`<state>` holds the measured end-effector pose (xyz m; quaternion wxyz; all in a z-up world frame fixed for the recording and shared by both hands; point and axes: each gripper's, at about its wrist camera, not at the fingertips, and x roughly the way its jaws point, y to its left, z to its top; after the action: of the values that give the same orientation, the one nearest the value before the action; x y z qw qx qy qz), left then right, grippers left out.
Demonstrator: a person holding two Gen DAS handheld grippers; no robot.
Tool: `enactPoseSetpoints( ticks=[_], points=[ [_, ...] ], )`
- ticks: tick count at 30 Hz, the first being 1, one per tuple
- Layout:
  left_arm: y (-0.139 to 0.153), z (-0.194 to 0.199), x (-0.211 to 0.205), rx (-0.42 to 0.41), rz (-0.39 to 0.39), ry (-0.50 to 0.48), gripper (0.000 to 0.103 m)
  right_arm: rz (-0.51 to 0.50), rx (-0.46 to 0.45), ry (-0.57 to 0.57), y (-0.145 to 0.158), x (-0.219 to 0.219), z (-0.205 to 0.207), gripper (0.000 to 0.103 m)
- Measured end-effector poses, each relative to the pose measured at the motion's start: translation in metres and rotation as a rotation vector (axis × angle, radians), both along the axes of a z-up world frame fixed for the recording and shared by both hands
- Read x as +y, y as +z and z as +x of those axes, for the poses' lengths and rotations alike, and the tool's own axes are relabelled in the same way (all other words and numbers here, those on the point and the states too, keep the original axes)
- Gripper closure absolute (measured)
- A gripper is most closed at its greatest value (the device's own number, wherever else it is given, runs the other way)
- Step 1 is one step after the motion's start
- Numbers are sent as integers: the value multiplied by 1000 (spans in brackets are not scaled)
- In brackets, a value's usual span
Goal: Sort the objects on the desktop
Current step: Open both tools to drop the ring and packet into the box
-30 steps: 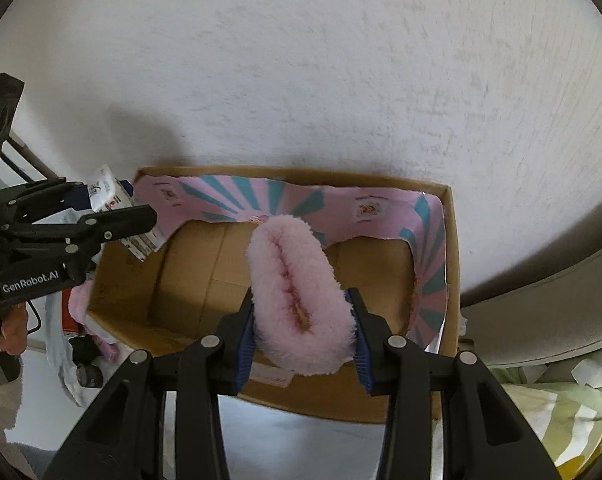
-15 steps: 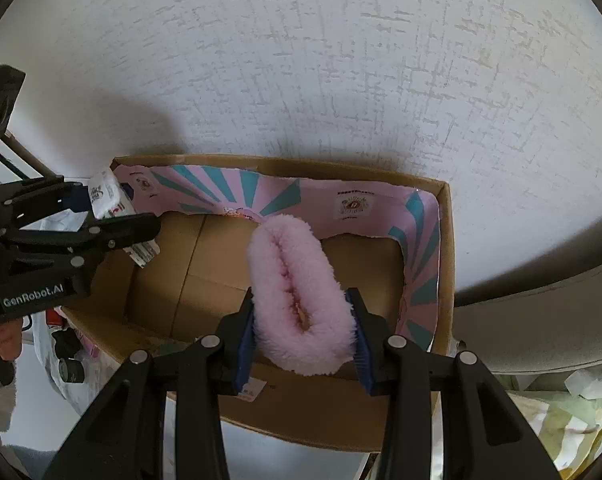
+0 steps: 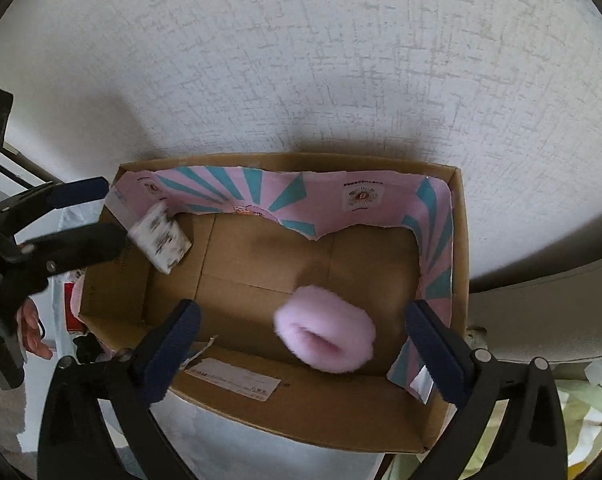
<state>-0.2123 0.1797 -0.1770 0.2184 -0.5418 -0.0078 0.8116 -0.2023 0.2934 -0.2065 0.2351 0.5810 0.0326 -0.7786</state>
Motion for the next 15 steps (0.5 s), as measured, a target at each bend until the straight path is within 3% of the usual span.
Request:
enactPoseSetpoints(
  ticks=[5,12,15],
  points=[
    [17,8,-8,69,24,16,0,25,5,-5,3,-5,-2,1],
    [52,17,-30,131,-49,6,0,-3,-3,-59,12,1,6,1],
    [66,25,-42,150,-72,4,0,45,71,-78,28,0,16,1]
  ],
)
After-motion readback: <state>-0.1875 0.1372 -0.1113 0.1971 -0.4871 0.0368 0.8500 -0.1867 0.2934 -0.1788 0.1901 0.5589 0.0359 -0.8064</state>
